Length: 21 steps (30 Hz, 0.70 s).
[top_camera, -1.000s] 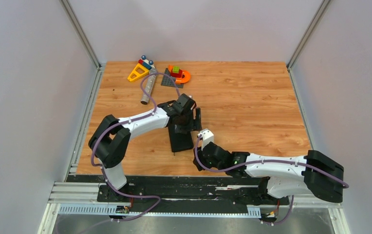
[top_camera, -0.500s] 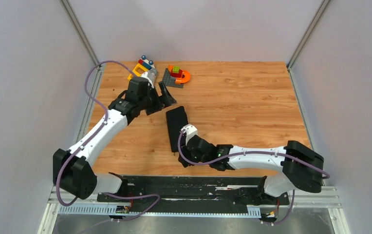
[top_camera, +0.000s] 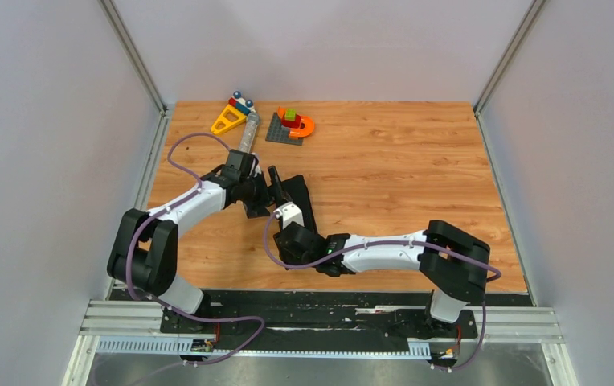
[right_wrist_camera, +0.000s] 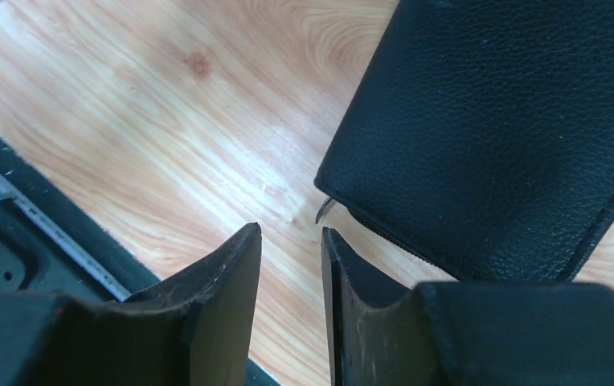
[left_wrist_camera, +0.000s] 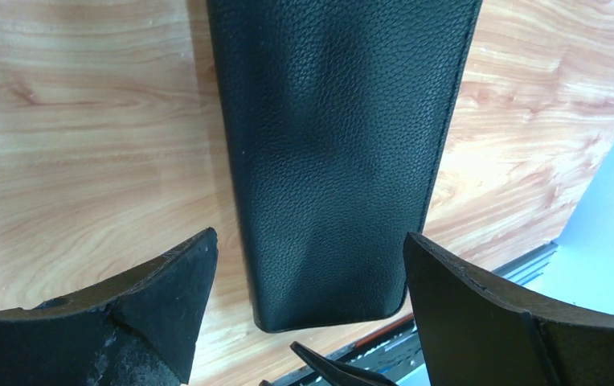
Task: Sort the hair-cutting tools
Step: Adjust the hairdressing tool bag at the center of the board, then zip the hairdressing tool bag at the center of the board.
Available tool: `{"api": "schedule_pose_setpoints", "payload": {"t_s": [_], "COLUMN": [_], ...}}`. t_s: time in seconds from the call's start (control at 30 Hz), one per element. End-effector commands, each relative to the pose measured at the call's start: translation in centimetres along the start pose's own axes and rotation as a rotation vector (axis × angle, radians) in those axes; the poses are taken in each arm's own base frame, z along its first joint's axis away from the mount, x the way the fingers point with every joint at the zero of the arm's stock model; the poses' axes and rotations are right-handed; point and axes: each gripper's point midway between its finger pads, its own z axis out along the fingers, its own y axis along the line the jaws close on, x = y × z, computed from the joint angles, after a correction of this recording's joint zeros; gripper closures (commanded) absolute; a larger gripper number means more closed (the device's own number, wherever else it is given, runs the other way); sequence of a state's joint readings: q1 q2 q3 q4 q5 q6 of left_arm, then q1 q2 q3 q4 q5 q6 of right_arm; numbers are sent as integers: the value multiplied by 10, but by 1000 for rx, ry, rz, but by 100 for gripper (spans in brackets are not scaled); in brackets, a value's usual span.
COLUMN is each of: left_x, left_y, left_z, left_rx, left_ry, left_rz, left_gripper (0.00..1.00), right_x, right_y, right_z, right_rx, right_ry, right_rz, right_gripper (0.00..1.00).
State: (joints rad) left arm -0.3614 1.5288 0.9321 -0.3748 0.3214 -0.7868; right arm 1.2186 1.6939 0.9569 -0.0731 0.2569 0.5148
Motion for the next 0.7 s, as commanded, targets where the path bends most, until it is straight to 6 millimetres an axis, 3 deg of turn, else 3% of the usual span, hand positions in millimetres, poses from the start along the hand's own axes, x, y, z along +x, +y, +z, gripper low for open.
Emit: {"api": "schedule_pose_setpoints", "payload": {"t_s": [0.0, 0.3, 0.67], "left_x": [-3, 11, 16], "left_y": [-6, 11, 12], "left_z": [7, 22, 24], "left_rx": [44, 20, 32], "left_ry": [-13, 34, 40], "left_rz": [3, -23, -39], "left_gripper": [8, 11, 17], "right_x": [-14, -1, 8], "right_y": [-9, -19, -21], "right_z": [6, 21, 36], "right_rx": [114, 199, 214], "right_ry": [-54, -12, 15], "right_rz": [20, 19, 4], "right_gripper": [66, 67, 74]}}
